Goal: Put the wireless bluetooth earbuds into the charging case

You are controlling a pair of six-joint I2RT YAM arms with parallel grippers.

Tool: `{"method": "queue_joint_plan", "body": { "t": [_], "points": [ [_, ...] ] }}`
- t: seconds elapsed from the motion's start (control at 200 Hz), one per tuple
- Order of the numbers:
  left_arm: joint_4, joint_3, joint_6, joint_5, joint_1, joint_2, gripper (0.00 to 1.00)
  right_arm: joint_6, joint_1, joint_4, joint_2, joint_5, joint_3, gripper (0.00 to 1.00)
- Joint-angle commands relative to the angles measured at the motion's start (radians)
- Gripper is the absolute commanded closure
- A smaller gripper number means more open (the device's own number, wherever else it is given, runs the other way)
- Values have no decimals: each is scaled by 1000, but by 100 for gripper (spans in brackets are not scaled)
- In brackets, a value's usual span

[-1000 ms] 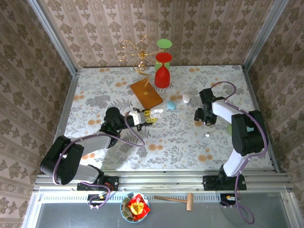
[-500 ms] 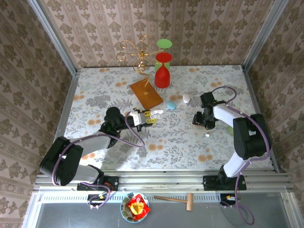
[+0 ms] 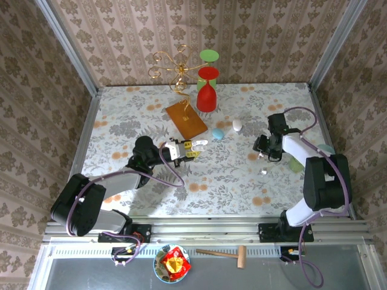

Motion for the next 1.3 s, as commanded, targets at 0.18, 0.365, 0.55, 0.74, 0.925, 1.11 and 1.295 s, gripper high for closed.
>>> {"method": "queue_joint_plan", "body": {
  "t": [0.18,0.365,0.55,0.74,0.925,1.11,1.295],
  "points": [
    [3,18,24,27,-5,-15,100,-85,-35,-125,205,-51,171,55],
    [-6,18,32,24,-6,-15,100,-103,-38,-176,254,-82,207,61],
    [-9,18,38,21,-5,-9,100,-119,-38,-224,248,-105,206,63],
    [-2,18,39,24,-5,0,100,-124,-38,-244,244,-120,205,67],
    [5,13,39,22,-6,0,100,-127,-39,-240,285,-95,214,70],
    [2,9,38,17,-5,-4,100,-127,-38,-235,284,-98,221,77],
    [4,13,40,14,-5,1,100,-146,-35,-229,241,-96,212,80]
  ]
}}
